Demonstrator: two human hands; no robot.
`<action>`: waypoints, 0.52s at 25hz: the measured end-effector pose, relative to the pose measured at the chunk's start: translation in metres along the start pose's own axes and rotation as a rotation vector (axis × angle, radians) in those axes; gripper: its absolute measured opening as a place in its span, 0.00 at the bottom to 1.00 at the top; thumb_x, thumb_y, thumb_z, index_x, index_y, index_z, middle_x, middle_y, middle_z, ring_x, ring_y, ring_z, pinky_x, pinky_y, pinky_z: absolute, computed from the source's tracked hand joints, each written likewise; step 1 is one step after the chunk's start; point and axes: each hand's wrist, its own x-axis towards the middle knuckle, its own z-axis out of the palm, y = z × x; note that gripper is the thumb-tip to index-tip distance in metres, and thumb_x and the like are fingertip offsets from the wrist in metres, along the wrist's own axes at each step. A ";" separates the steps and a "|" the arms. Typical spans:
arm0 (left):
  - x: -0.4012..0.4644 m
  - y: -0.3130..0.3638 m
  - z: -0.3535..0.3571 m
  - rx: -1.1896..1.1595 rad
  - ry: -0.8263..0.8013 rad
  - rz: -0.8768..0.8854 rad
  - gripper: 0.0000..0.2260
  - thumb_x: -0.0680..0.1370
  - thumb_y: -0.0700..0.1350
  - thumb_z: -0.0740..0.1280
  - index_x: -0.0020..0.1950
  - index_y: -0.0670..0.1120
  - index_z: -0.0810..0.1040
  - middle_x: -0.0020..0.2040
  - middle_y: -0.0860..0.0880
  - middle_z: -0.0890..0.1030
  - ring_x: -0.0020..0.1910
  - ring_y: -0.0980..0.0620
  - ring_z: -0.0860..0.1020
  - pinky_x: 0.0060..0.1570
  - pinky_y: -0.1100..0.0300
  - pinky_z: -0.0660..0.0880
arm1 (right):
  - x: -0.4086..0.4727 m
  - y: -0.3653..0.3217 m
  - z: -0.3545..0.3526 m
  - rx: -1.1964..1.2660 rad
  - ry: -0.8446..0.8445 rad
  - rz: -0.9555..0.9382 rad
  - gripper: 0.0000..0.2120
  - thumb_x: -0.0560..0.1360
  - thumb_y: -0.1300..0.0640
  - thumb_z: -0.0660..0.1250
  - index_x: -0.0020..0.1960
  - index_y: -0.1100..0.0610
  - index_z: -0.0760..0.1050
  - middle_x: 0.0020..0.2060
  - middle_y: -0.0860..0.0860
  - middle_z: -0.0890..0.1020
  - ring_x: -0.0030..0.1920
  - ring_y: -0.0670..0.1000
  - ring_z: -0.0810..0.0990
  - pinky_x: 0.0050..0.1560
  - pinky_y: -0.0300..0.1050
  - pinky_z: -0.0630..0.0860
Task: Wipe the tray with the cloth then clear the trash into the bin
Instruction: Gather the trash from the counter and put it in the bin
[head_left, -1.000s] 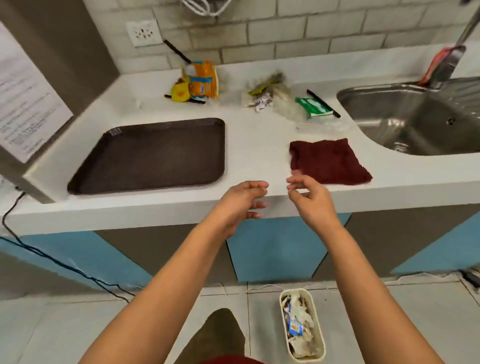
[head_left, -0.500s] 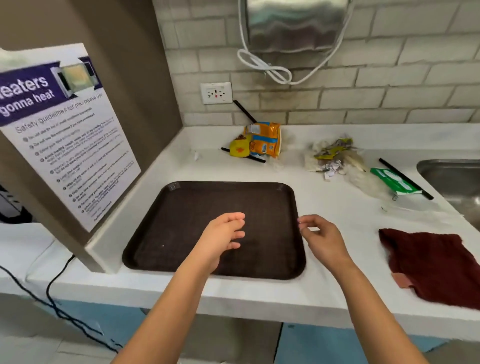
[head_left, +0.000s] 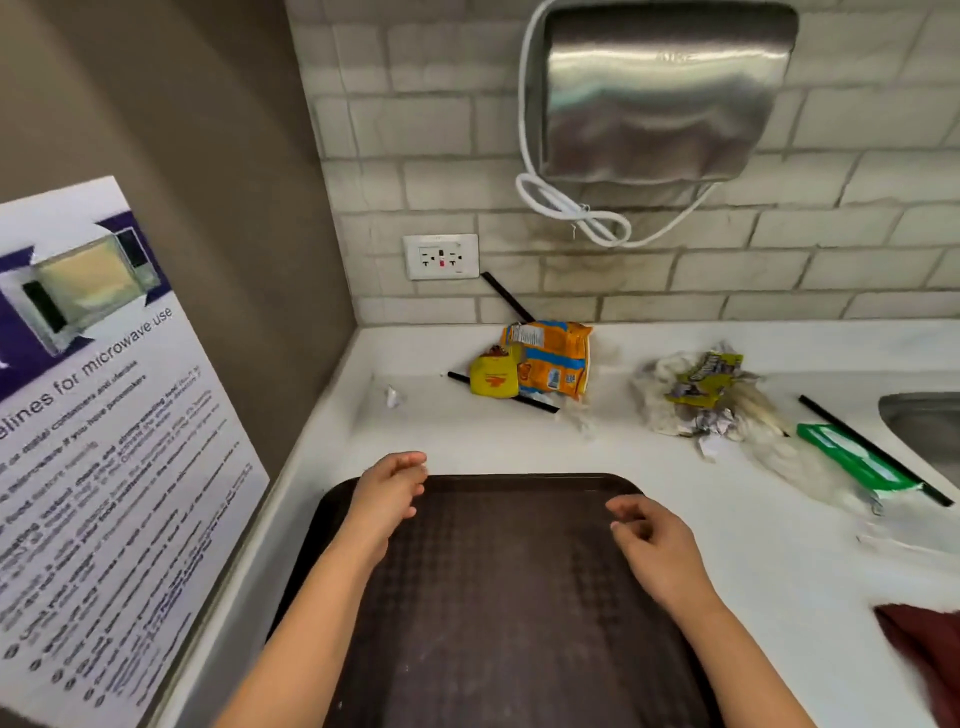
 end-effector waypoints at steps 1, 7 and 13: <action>0.010 0.000 0.000 0.019 0.003 0.012 0.06 0.78 0.42 0.62 0.51 0.51 0.77 0.49 0.51 0.78 0.48 0.53 0.76 0.43 0.60 0.72 | 0.009 -0.001 0.002 -0.009 0.015 0.001 0.11 0.72 0.67 0.65 0.47 0.52 0.76 0.43 0.49 0.80 0.39 0.43 0.76 0.42 0.33 0.69; 0.083 0.007 0.013 0.325 0.083 0.131 0.14 0.76 0.41 0.64 0.61 0.47 0.76 0.61 0.47 0.74 0.50 0.49 0.76 0.48 0.61 0.70 | 0.068 -0.009 0.009 -0.098 -0.029 -0.048 0.11 0.72 0.68 0.65 0.47 0.53 0.76 0.46 0.51 0.80 0.37 0.41 0.77 0.39 0.27 0.71; 0.183 0.010 0.008 0.786 0.106 0.177 0.21 0.78 0.42 0.60 0.71 0.50 0.66 0.76 0.46 0.56 0.71 0.45 0.63 0.67 0.58 0.64 | 0.138 -0.006 0.021 -0.187 -0.050 -0.039 0.12 0.72 0.66 0.65 0.51 0.51 0.74 0.51 0.50 0.74 0.54 0.55 0.76 0.48 0.39 0.67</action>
